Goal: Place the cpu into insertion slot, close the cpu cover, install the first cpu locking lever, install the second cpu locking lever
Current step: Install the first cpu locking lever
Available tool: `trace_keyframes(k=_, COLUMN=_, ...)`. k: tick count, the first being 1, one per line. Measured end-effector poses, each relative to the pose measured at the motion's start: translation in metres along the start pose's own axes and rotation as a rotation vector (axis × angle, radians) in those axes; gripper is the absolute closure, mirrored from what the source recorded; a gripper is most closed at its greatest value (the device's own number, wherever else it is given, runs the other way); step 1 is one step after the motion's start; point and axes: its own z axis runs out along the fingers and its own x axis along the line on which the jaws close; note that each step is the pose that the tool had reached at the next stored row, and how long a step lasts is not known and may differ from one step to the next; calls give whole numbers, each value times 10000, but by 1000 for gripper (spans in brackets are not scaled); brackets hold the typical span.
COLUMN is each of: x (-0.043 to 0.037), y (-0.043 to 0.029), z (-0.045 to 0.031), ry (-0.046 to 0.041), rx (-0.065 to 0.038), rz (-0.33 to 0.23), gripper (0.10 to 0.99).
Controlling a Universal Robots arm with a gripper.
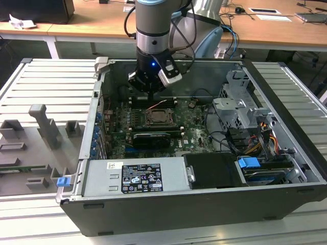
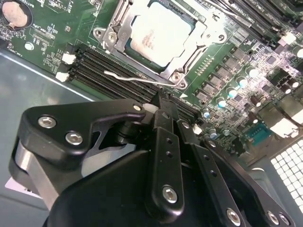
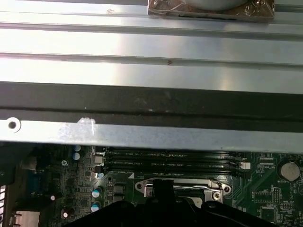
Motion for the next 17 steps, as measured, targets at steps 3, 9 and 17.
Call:
trace_keyframes(k=3, x=-4, y=-2, z=12, ry=2, rx=3, rz=-1, gripper=980)
trace_keyframes(k=9, x=-10, y=-2, z=22, ry=0, rx=0, rz=-4, gripper=980)
trace_keyframes(k=17, x=-120, y=32, z=74, ry=1, rx=1, rz=-3, gripper=980)
